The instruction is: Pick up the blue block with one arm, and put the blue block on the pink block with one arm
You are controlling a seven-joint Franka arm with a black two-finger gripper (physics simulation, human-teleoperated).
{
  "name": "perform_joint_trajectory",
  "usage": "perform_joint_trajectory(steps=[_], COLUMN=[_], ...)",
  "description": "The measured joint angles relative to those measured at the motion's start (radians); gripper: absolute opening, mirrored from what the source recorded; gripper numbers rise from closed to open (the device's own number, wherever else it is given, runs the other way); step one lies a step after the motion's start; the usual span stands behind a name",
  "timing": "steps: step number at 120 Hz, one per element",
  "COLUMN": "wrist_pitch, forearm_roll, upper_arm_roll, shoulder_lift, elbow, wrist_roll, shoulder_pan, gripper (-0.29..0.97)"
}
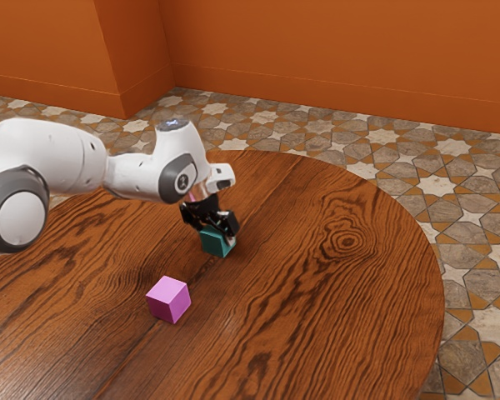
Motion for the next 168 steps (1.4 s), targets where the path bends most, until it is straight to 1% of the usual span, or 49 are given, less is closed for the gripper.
perform_joint_trajectory(steps=[30,49,56,63,67,72,83,91,107,120,142,168], wrist_pitch=[0.007,0.009,0.010,0.011,0.012,0.012,0.014,0.014,0.014,0.013,0.013,0.012], forearm_roll=[-0.002,-0.002,0.002,0.009,0.014,0.019,0.027,0.029,0.028,0.026,0.027,0.032], upper_arm_roll=[0.000,0.001,0.001,0.001,0.001,0.001,0.001,0.001,0.001,0.000,-0.006,-0.021], shoulder_lift=[0.011,0.007,-0.003,-0.044,-0.094,-0.178,-0.412,-0.490,-0.552,-0.580,-0.607,-0.688], elbow=[0.019,0.014,0.009,-0.021,-0.074,-0.163,-0.414,-0.501,-0.581,-0.640,-0.678,-0.750], wrist_roll=[0.024,0.027,0.023,0.013,0.004,-0.013,-0.068,-0.107,-0.171,-0.215,-0.272,-0.321], shoulder_pan=[-0.004,-0.002,-0.001,-0.004,-0.006,-0.008,-0.009,-0.010,-0.007,0.003,0.004,-0.007], gripper=[0.67,0.42,0.35,0.31,0.30,0.30,0.31,0.33,0.34,0.34,0.34,0.34])
